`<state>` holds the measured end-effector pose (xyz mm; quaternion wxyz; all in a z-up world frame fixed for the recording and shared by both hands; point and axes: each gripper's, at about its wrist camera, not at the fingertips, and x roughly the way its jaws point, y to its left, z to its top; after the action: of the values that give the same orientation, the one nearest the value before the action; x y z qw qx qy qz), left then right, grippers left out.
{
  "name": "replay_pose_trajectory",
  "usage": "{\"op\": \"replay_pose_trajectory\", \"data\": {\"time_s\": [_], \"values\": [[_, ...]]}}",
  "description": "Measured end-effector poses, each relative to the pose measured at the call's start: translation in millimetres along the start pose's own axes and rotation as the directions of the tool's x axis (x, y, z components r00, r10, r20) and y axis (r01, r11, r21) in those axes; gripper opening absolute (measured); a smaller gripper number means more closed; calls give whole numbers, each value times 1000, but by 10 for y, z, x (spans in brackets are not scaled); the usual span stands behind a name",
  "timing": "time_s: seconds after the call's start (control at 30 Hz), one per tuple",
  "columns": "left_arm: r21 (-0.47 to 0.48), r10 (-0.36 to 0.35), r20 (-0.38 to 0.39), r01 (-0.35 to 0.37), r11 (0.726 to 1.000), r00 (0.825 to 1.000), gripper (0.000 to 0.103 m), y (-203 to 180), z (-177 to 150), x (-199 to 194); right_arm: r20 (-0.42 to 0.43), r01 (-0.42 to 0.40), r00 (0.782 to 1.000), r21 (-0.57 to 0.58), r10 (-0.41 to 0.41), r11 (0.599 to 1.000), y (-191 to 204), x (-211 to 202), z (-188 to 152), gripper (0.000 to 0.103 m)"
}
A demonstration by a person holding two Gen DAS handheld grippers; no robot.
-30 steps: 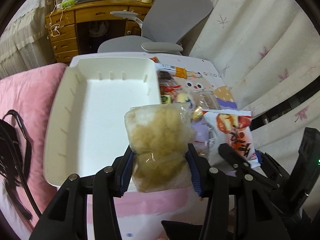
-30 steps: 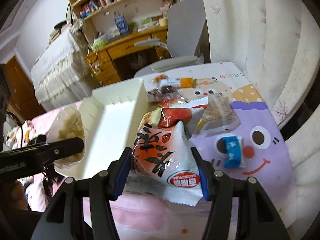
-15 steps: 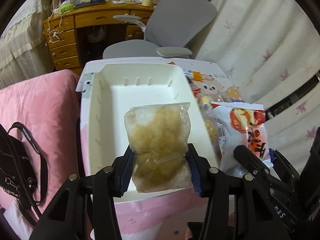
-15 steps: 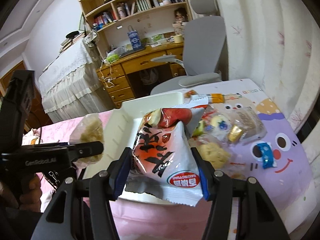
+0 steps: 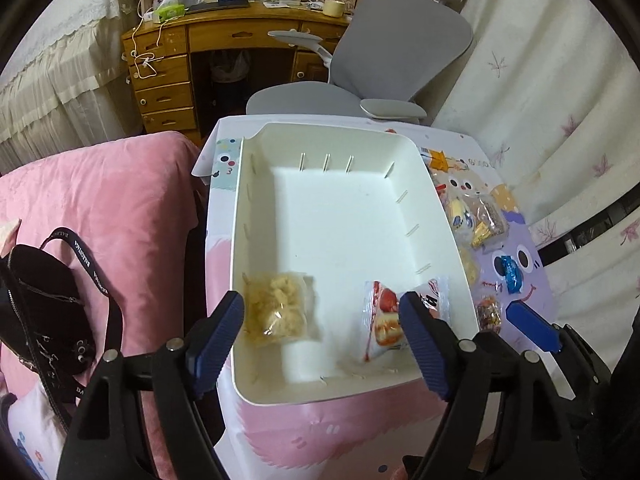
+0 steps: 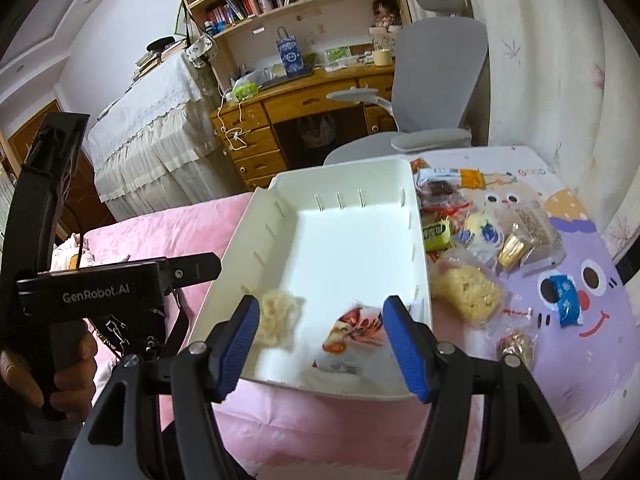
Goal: Organize snacks
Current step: 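Move both tools from the tray toward the remaining snack pile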
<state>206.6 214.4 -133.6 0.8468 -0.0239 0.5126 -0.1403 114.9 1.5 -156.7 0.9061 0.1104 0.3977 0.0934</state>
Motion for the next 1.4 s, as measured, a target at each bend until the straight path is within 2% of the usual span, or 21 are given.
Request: {"op": "replay_pose_trajectory", "data": {"time_s": [0.23,0.4,0.8,1.17,1.4], "values": [[100,9,-23,-6,995,1000,78,-252,-87,19,-41,-37,998,69,40,997,-194,-47,-109,65],[153,-17,-39,23,988,999,78,-478,-148,-19,-75,-28,996,123,37,992,-399,-115,-249,65],[247,-39,-58,52,968,998,78,-1152,-292,58,-126,21,992,273,15,962,-1195,-261,-425,65],[318,-70,-72,89,944,995,78,-2027,-351,230,-222,53,975,312,19,949,-2081,-269,-325,65],[302,-65,-90,90,949,994,78,-2429,-361,427,-279,48,959,300,40,953,-2530,-183,-206,65]]}}
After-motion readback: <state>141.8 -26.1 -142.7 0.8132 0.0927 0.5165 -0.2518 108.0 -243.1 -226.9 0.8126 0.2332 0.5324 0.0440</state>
